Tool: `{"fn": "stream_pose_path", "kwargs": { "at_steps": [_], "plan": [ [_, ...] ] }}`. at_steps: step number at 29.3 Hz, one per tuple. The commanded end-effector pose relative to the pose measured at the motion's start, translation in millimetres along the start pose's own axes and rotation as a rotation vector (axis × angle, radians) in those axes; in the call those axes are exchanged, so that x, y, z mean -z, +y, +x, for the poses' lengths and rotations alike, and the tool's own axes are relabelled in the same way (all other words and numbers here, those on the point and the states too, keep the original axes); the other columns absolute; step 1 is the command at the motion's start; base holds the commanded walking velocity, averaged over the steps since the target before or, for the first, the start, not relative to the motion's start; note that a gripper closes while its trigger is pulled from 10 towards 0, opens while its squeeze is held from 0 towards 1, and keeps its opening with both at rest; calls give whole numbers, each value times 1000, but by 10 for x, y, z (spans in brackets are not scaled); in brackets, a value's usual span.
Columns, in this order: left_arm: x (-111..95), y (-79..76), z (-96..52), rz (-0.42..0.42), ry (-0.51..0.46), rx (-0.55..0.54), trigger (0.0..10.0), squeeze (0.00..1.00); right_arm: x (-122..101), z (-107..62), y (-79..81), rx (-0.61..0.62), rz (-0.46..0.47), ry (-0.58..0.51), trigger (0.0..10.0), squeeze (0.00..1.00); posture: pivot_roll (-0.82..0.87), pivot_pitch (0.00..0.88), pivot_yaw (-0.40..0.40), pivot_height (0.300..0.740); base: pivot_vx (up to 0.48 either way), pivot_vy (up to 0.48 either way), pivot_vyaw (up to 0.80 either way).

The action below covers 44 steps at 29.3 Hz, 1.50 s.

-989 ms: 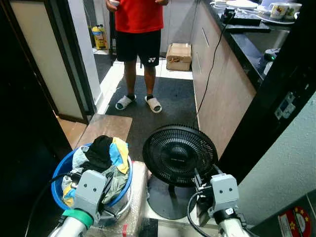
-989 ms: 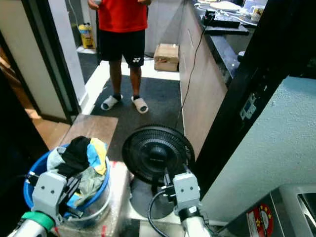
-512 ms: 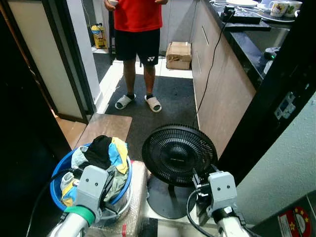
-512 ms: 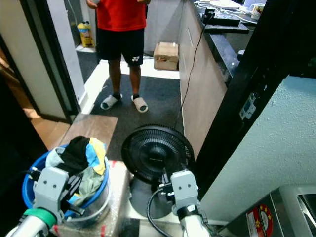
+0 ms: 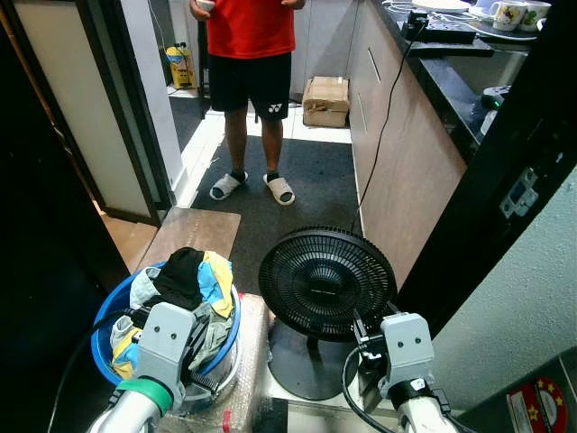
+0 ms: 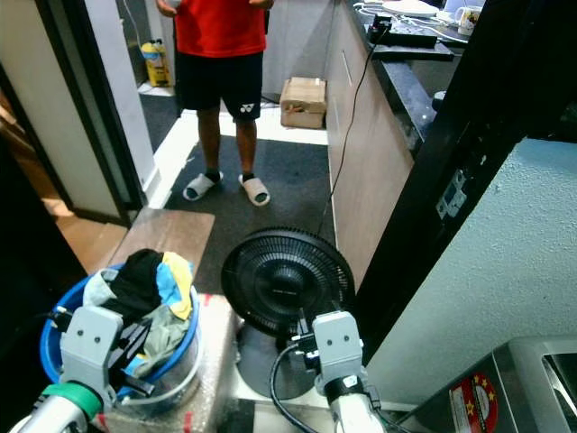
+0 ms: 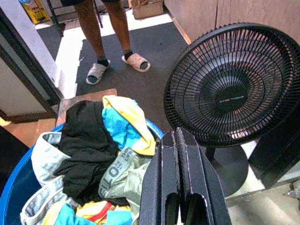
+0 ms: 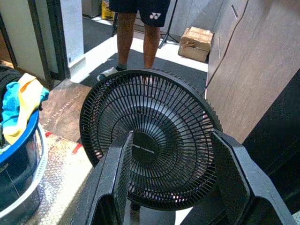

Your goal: Clothes washing

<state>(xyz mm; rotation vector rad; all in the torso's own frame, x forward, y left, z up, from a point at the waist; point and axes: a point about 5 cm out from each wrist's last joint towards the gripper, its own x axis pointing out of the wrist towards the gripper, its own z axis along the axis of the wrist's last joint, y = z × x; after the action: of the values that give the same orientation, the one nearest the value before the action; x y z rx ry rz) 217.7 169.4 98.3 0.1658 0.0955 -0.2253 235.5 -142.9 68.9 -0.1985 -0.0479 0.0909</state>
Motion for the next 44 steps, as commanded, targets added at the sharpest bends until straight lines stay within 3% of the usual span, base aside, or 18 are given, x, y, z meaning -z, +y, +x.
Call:
{"fn": "stream_pose_path", "kwargs": {
  "at_steps": [1, 2, 7, 14, 22, 44],
  "plan": [
    [48, 11, -9, 11, 38, -13, 8824, 0, 9, -22, 18, -7, 2, 16, 10000, 0, 74, 0, 33, 740, 0, 0, 0],
    [40, 13, 35, 14, 38, -19, 10000, 0, 6, -7, 31, -10, 4, 18, 10000, 0, 79, 0, 32, 740, 0, 0, 0],
    [30, 7, 95, 10, 37, -20, 10000, 0, 21, 12, 55, -19, 18, 37, 10000, 0, 80, 0, 31, 740, 0, 0, 0],
    [131, -31, 388, -82, 76, -36, 10000, 0, 168, 126, 144, -42, 24, 120, 10000, 0, 74, 0, 30, 740, 0, 0, 0],
    [102, -54, 592, -97, 65, -58, 10000, 0, 135, 299, 263, -63, 44, 119, 10000, 0, 73, 0, 27, 740, 0, 0, 0],
    [155, -86, 649, -105, 63, -67, 10000, 0, 166, 344, 297, -89, 12, 113, 10000, 0, 73, 0, 17, 740, 0, 0, 0]
  ]
}}
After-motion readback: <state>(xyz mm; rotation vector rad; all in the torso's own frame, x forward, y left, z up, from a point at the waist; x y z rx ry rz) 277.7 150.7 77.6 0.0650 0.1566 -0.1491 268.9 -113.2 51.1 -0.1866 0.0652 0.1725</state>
